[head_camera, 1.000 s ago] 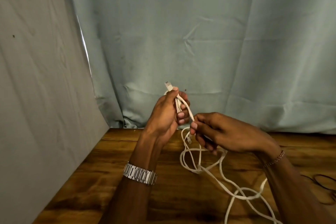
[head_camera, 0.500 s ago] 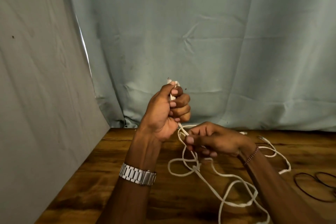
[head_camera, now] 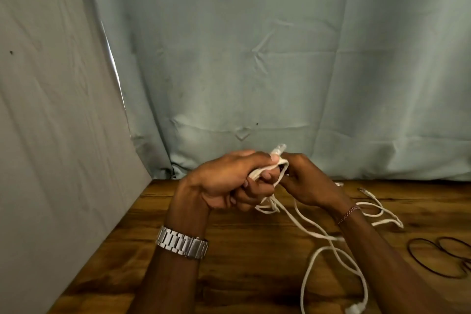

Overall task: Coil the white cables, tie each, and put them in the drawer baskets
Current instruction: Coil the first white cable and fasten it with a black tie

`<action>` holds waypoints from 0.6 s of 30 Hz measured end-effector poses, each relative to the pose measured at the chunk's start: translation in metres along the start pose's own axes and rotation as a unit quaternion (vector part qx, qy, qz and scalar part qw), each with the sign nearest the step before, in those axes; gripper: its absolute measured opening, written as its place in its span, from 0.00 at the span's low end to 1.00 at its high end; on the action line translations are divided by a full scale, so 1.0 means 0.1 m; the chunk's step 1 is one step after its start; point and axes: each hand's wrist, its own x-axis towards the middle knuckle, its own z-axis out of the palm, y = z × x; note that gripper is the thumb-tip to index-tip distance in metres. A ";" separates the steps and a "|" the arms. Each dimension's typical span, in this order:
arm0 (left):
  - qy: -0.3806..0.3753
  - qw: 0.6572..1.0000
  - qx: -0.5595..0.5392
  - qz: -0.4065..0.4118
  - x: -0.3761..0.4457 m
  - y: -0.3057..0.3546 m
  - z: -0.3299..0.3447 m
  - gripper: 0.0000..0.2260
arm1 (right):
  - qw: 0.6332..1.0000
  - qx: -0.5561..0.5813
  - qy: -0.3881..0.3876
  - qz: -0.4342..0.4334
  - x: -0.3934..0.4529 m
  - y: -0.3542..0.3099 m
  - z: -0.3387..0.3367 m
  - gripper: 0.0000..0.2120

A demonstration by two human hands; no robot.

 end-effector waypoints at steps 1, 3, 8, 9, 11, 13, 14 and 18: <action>-0.001 1.000 0.026 -0.016 0.01 -0.01 0.00 0.18 | 0.999 -0.014 0.012 -0.027 0.01 0.00 0.01 0.08; 0.002 0.996 0.082 -0.045 0.03 -0.04 0.02 0.17 | 0.999 -0.009 0.022 -0.044 0.03 -0.01 0.02 0.09; 0.032 0.968 0.227 -0.101 -0.01 -0.03 0.07 0.18 | 0.994 -0.059 0.079 -0.052 0.02 0.01 0.05 0.07; 0.043 0.961 0.248 -0.111 -0.02 -0.02 0.07 0.18 | 0.992 -0.081 0.083 -0.056 0.02 0.00 0.06 0.07; 0.068 0.945 0.291 -0.136 -0.04 0.00 0.06 0.18 | 0.988 -0.116 0.076 -0.062 0.04 -0.03 0.06 0.08; 0.105 0.924 0.332 -0.155 -0.07 0.01 0.06 0.17 | 0.986 -0.139 0.067 -0.063 0.06 -0.08 0.07 0.07; 0.127 0.913 0.353 -0.158 -0.08 0.03 0.05 0.17 | 0.986 -0.146 0.062 -0.060 0.07 -0.11 0.07 0.07; 0.202 0.848 0.466 -0.153 -0.12 0.06 0.06 0.16 | 0.984 -0.169 0.047 -0.043 0.08 -0.20 0.07 0.09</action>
